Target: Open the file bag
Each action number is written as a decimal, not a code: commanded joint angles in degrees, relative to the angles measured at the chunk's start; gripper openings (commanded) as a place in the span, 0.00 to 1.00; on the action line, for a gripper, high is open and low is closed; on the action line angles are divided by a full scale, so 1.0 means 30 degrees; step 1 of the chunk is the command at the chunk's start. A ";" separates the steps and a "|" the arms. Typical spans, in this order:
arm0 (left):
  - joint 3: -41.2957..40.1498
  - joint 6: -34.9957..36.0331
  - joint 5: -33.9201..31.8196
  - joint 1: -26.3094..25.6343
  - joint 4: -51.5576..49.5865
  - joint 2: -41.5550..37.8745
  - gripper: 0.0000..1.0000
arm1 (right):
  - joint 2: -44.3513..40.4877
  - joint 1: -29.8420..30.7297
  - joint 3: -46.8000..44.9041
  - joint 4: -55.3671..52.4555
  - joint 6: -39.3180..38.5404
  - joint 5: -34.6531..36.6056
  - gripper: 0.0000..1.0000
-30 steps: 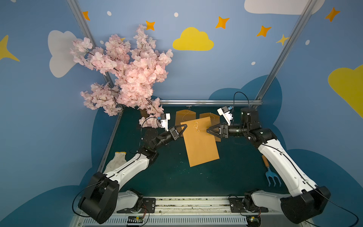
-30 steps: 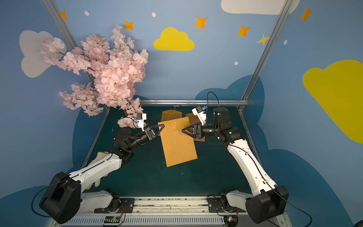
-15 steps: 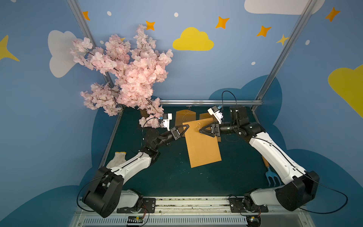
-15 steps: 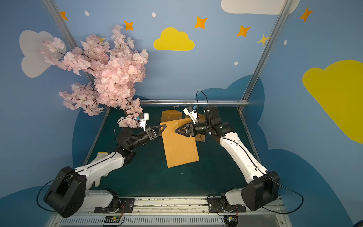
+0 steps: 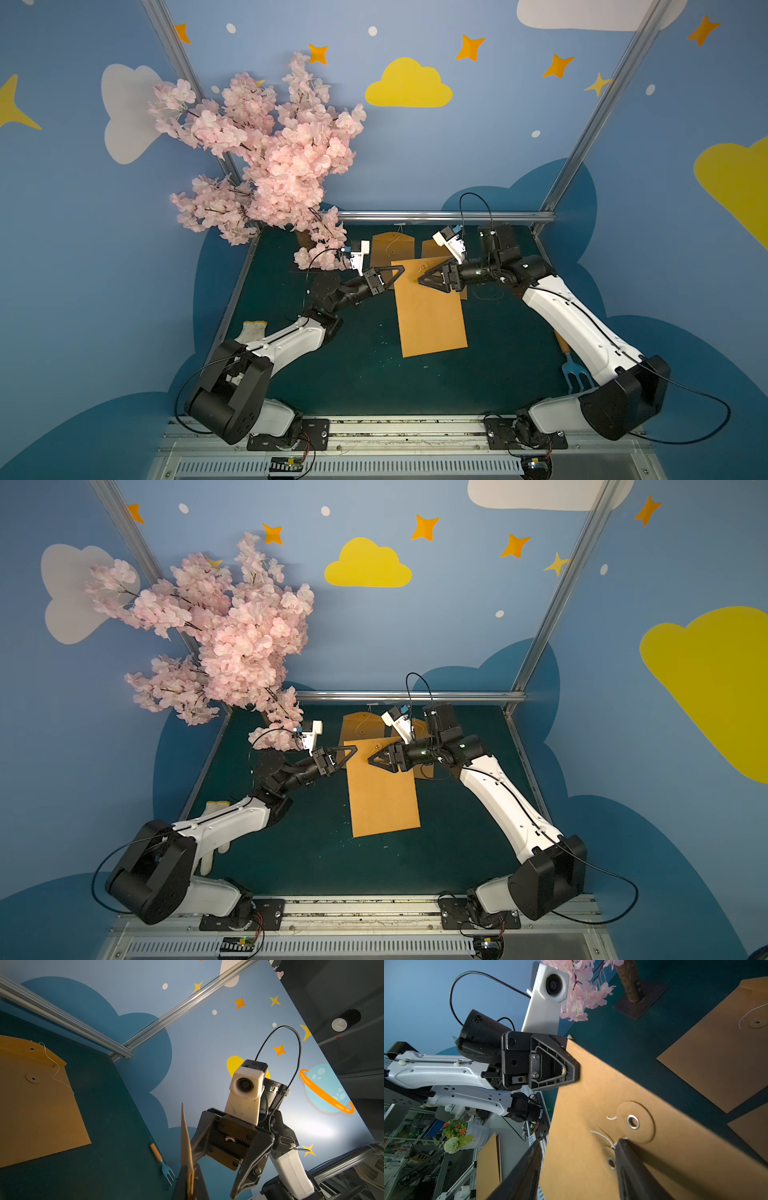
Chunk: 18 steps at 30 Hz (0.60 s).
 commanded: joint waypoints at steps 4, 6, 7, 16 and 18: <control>0.0729 0.2342 -0.0760 -0.0388 -0.2060 -0.1579 0.02 | -0.1206 0.1021 0.0541 -0.1334 -0.0640 0.4619 0.54; 0.0832 0.3692 -0.1869 -0.0787 -0.4098 -0.2384 0.03 | -0.1641 0.1484 0.0716 -0.1594 -0.0593 0.6524 0.51; 0.0921 0.4250 -0.2285 -0.0960 -0.5005 -0.2748 0.03 | -0.1750 0.1687 0.0833 -0.1782 -0.0629 0.7319 0.49; 0.1667 0.6951 -0.5421 -0.1829 -0.9945 -0.4327 0.02 | -0.0660 0.3335 0.2606 -0.3380 -0.1176 1.1058 0.31; 0.1681 0.7127 -0.5929 -0.1935 -1.0257 -0.4379 0.02 | -0.0370 0.3638 0.2908 -0.3481 -0.1138 1.1683 0.31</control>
